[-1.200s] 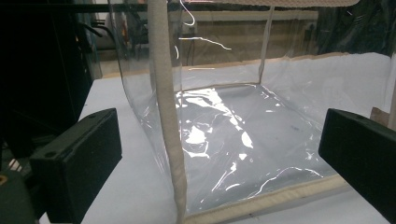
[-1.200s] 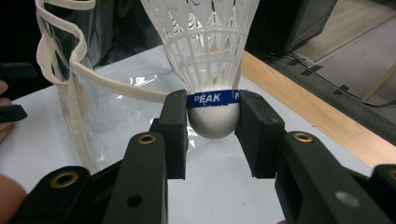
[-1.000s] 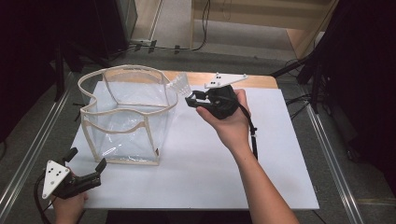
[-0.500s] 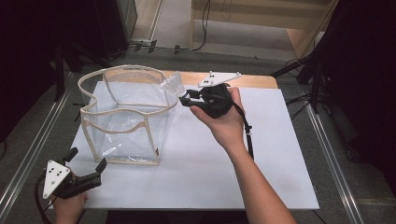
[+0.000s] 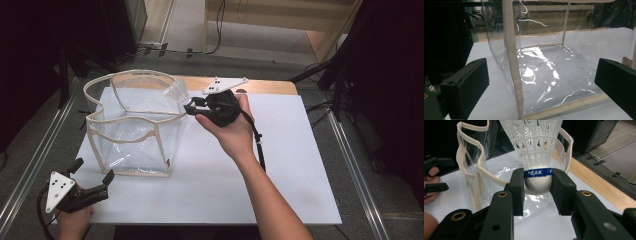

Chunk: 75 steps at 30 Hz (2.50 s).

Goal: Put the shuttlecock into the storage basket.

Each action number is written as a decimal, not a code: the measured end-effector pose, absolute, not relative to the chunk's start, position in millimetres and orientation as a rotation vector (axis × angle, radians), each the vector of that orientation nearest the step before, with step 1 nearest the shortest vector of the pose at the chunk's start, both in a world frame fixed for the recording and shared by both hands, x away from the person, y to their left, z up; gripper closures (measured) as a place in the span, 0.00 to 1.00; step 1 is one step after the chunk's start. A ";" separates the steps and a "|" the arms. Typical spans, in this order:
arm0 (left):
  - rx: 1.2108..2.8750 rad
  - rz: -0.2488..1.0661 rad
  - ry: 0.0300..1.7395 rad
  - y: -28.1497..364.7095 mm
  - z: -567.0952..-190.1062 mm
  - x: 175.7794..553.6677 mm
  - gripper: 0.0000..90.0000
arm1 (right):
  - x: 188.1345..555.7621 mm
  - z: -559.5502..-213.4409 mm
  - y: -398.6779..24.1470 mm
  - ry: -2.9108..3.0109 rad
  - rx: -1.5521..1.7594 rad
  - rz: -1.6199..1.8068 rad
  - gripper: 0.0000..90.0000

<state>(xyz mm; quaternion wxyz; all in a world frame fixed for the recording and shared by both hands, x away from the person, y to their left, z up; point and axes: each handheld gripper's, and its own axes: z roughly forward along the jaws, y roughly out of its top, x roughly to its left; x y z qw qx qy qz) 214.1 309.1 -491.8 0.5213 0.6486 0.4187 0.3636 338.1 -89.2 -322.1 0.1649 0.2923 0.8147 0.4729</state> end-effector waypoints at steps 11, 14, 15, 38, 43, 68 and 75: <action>1.554 0.871 1.004 309.2 -491.6 214.5 0.00 | 341.0 -327.3 -75.5 2.345 0.808 1.353 0.69; 1.553 0.870 1.005 309.2 -491.6 214.6 0.00 | 341.4 -328.2 -72.7 2.351 0.814 1.354 0.69; 1.553 0.870 1.005 309.2 -491.6 214.6 0.00 | 341.6 -328.4 -71.5 2.355 0.819 1.351 0.69; 1.553 0.870 1.004 309.1 -491.6 214.7 0.00 | 351.1 -332.1 -56.2 2.374 0.848 1.326 0.69; 1.553 0.868 1.005 308.9 -491.7 214.8 0.00 | 352.7 -332.1 -59.7 2.371 0.871 1.359 0.48; 1.557 0.870 1.005 308.7 -491.7 214.6 0.00 | 330.9 -337.2 -105.4 2.238 0.927 1.380 0.00; 1.557 0.871 1.004 308.5 -491.7 214.6 0.00 | 323.8 -341.6 -120.1 2.207 0.925 1.385 0.00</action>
